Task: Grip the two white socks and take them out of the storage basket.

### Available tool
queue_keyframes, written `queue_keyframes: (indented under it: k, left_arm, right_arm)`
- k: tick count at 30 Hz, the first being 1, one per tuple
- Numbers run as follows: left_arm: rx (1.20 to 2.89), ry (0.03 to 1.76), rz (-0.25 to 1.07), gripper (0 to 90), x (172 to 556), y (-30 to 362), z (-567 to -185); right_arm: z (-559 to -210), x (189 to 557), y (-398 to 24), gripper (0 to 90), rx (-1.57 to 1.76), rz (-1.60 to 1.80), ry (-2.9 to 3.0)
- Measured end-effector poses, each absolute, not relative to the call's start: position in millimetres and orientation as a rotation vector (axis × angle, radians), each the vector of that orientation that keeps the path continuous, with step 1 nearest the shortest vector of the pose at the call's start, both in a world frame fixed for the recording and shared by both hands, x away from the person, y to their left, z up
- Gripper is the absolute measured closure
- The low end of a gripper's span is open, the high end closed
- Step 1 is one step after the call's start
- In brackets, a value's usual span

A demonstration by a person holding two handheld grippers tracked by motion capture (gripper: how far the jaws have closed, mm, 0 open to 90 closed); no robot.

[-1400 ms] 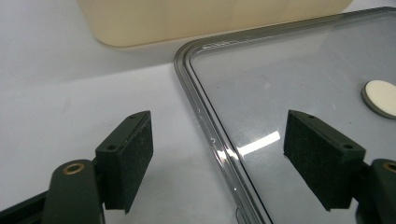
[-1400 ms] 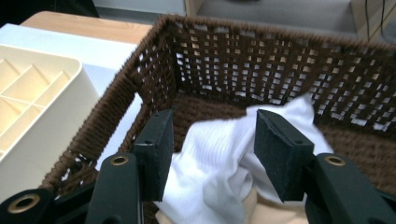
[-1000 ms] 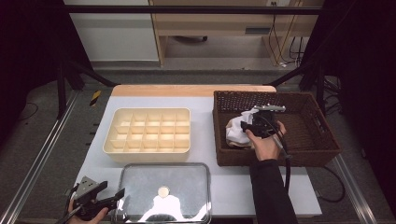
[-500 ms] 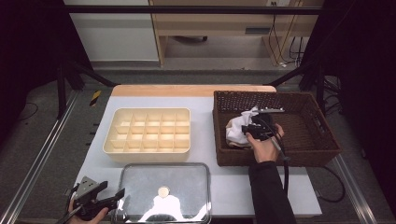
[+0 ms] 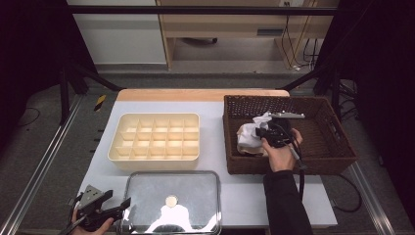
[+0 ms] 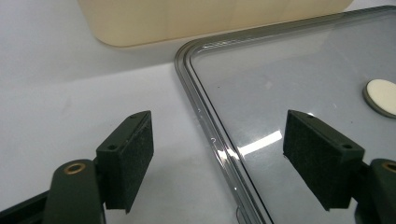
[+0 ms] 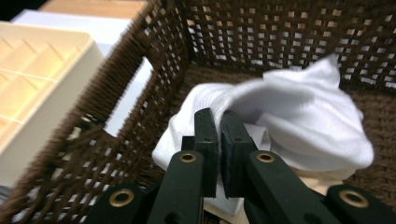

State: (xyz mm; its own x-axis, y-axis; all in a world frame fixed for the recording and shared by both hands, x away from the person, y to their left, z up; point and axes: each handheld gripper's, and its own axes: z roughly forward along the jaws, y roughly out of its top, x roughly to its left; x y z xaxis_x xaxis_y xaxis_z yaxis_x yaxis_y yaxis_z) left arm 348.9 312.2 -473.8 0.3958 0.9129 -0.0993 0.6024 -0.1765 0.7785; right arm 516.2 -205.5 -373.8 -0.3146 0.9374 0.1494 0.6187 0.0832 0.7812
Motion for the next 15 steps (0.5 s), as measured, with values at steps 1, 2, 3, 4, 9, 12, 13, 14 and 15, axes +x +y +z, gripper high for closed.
queue_keyframes:
  k: [1,2,3,4,9,12,13,14,15]
  left_arm:
    - [1.884,1.302,0.511,24.0,349,312,-474]
    - [1.885,1.303,0.511,24.0,349,312,-474]
    - [1.886,1.3,0.511,24.0,349,312,-474]
    - [1.886,1.301,0.511,24.0,349,312,-474]
    - [1.888,1.302,0.512,24.0,349,312,-474]
    - [1.887,1.301,0.512,24.0,349,312,-474]
    - [1.886,1.301,0.513,24.0,349,312,-474]
    - [1.886,1.302,0.513,24.0,349,312,-474]
    - [1.886,1.303,0.512,24.0,349,312,-474]
  right_arm:
    - [-371,514,-206,87.2,1.525,1.107,1.973]
    - [-368,513,-207,87.2,1.513,1.112,1.968]
    - [-365,511,-207,87.2,1.507,1.132,1.958]
    - [-359,508,-208,87.2,1.478,1.154,1.947]
    - [-346,503,-208,87.2,1.434,1.183,1.916]
    - [-336,501,-209,87.2,1.412,1.206,1.883]
    - [-331,500,-210,87.2,1.407,1.217,1.87]
    - [-331,500,-210,87.2,1.407,1.217,1.87]
    - [-328,499,-211,87.3,1.4,1.223,1.863]
